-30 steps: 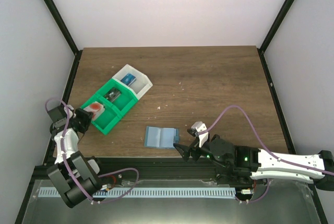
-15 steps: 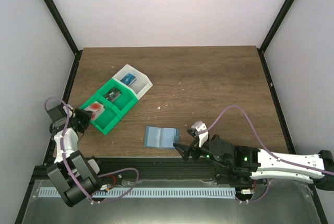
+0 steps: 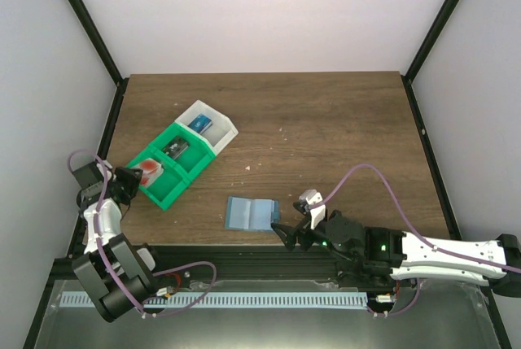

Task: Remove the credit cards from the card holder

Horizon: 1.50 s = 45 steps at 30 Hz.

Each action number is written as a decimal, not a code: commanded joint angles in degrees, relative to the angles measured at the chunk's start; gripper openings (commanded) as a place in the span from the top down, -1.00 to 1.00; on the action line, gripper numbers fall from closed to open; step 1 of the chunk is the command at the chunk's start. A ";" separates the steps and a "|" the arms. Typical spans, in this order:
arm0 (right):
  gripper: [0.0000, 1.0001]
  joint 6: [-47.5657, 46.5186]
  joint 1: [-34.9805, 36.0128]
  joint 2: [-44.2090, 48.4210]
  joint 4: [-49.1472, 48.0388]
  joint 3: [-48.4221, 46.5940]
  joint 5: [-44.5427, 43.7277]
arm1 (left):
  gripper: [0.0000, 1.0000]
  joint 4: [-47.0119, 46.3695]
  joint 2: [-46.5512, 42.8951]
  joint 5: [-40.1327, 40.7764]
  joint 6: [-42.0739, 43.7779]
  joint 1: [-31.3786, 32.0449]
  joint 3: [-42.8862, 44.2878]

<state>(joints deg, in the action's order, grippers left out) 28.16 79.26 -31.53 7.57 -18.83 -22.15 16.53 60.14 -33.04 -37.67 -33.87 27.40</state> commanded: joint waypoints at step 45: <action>-1.00 4.26 0.19 0.53 2.03 -1.91 -2.77 | -0.36 2.96 0.88 4.97 -1.62 -0.25 3.06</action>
<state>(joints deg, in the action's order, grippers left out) 31.40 79.26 -31.22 8.75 -18.83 -23.24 16.38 60.64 -31.07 -39.44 -33.76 30.13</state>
